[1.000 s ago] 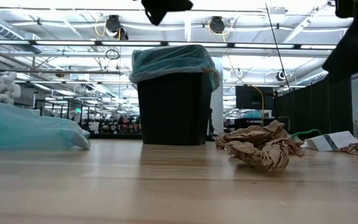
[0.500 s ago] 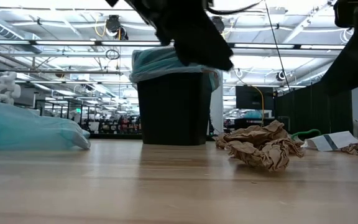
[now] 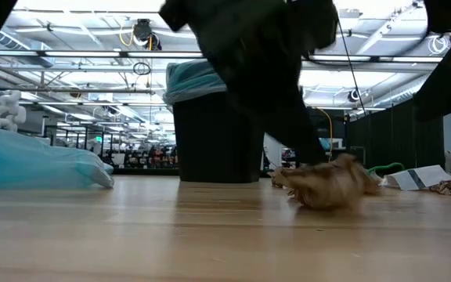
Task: Place trash/remove bag and relplace
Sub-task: Put the brown paper into the trash bin
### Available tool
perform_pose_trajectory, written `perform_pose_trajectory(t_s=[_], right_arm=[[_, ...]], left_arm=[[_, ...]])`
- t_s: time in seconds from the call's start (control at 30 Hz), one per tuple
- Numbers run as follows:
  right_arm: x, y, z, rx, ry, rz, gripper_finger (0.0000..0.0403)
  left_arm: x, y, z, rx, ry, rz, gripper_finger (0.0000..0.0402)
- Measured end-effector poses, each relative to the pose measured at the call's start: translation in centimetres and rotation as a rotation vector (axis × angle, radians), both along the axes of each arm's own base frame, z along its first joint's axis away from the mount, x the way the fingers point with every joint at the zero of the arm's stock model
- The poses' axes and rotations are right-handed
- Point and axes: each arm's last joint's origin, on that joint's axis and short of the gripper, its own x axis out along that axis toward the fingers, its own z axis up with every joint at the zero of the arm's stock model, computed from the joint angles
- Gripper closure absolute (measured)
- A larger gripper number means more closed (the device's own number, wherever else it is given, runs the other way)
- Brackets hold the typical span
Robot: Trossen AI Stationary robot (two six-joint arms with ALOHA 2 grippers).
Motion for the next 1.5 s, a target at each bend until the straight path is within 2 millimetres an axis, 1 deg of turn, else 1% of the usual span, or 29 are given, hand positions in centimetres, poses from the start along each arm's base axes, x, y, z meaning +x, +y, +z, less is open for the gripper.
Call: perform_pose_trajectory(t_s=[0.17,0.23,0.3,0.37,0.4,0.43,0.5,0.57,0.67,0.8,0.9,1.0,1.13,1.2,1.27,1.4,1.5], right_arm=[[0.0,0.2,0.1,0.016,-0.012,0.006,0.0261],[0.0,0.3,0.1,0.015,-0.013,0.011,0.0261],[0.1,0.3,0.1,0.013,-0.013,0.014,0.0261],[0.1,0.3,0.1,0.009,-0.012,0.017,0.0261],[0.1,0.3,0.1,0.010,-0.012,0.017,0.0261],[0.1,0.3,0.1,0.008,-0.012,0.019,0.0261],[0.1,0.3,0.1,0.004,-0.011,0.022,0.0261],[0.1,0.3,0.1,0.001,-0.008,0.025,0.0261],[0.0,0.2,0.1,-0.008,-0.002,0.027,0.0261],[0.0,0.2,0.1,-0.012,0.002,0.028,0.0261],[0.0,0.2,0.0,-0.013,0.003,0.027,0.0261],[0.0,0.2,0.0,-0.014,0.002,0.027,0.0261],[0.0,0.2,0.1,-0.016,-0.001,0.025,0.0261],[0.0,0.1,0.1,-0.033,-0.010,0.023,0.0261],[0.1,0.1,0.1,-0.057,-0.022,0.024,0.0261],[0.1,0.0,0.1,-0.081,-0.018,0.035,0.0261],[0.0,-0.1,0.1,-0.102,-0.003,0.037,0.0261]], left_arm=[[0.9,0.6,-2.4,0.006,0.037,0.028,0.0247],[1.1,0.7,-3.0,-0.004,0.050,0.069,0.0261],[1.0,0.8,-3.1,0.004,0.055,0.082,0.0296],[1.0,0.8,-3.1,0.014,0.052,0.084,0.0354],[1.0,0.8,-2.8,0.015,0.048,0.084,0.0376],[0.8,0.9,-2.5,0.022,0.049,0.092,0.0385],[0.5,1.0,-1.5,0.032,0.042,0.101,0.0389],[0.2,1.1,0.4,0.023,0.003,0.104,0.0394],[-0.6,1.3,4.5,0.000,-0.079,0.105,0.0396],[-2.5,2.4,9.8,-0.026,-0.173,0.117,0.0396],[-4.8,4.3,14.6,-0.046,-0.265,0.149,0.0396],[-7.7,6.5,18.8,-0.042,-0.337,0.206,0.0397],[-11.7,9.7,22.8,0.043,-0.416,0.336,0.0397],[-13.6,11.7,24.3,0.084,-0.446,0.407,0.0397],[-14.9,13.7,25.4,0.102,-0.479,0.481,0.0398],[-15.8,17.5,25.5,0.105,-0.467,0.615,0.0398],[-15.7,20.1,25.0,0.123,-0.450,0.695,0.0395]])
